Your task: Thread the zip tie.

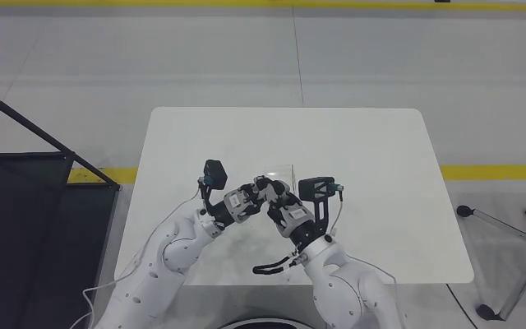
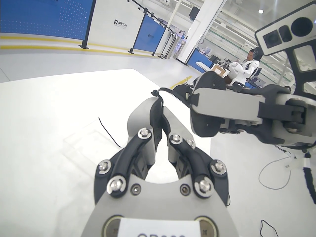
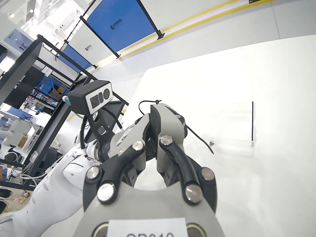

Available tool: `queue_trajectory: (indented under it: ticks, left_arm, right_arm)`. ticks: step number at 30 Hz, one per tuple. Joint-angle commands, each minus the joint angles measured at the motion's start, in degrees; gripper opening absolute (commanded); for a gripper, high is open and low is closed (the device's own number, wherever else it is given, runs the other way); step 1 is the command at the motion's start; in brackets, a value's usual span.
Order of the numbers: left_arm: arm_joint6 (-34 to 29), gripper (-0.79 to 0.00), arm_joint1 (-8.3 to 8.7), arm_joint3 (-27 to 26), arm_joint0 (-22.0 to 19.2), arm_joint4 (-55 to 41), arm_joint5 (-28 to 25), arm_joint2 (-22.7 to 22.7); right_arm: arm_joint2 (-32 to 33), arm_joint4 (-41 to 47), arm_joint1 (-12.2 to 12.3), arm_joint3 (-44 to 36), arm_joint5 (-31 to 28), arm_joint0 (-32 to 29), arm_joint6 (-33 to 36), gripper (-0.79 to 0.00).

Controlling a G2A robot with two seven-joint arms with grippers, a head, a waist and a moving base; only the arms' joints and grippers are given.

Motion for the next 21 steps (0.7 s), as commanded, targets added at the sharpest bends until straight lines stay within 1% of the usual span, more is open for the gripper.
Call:
queue_trajectory:
  ticks: [1,6,10,11,12,13,17,21]
  left_arm:
    - [0.1,-0.785,-0.01,0.0,0.1,-0.1,0.0,-0.1]
    - [0.6,-0.785,-0.01,-0.2,0.3,-0.1,-0.1,-0.4]
    - [0.6,-0.785,-0.03,-0.2,0.4,-0.1,0.0,-0.5]
    - [0.6,-0.785,-0.04,-0.3,0.4,-0.1,0.0,-0.5]
    - [0.5,-0.785,-0.04,-0.3,0.4,-0.1,0.1,-0.5]
    - [0.5,-0.785,-0.05,-0.2,0.4,-0.1,0.1,-0.5]
    - [0.5,-0.785,-0.12,-0.2,0.3,-0.8,0.5,-0.6]
    - [0.4,-0.785,-0.17,-0.2,0.3,-1.2,1.0,-0.6]
  right_arm:
    - [0.0,-0.6,0.0,-0.1,0.6,-0.1,0.0,-0.785]
    - [0.1,-2.4,-0.1,-0.5,2.1,-0.7,-0.1,-0.785]
    - [0.0,-2.9,-0.2,-0.6,2.3,-0.9,-0.1,-0.785]
    - [0.0,-3.1,-0.2,-0.6,2.1,-0.9,-0.2,-0.523]
    - [0.0,-3.3,-0.2,-0.6,2.0,-1.0,-0.3,-0.074]
    - [-0.2,-3.5,-0.2,-0.7,1.5,-1.0,-0.7,-0.046]
    - [0.2,-3.6,-0.2,-1.4,-0.1,-2.5,-3.5,0.000]
    - [1.3,-3.4,0.0,-2.4,-2.6,-4.8,-7.0,0.000]
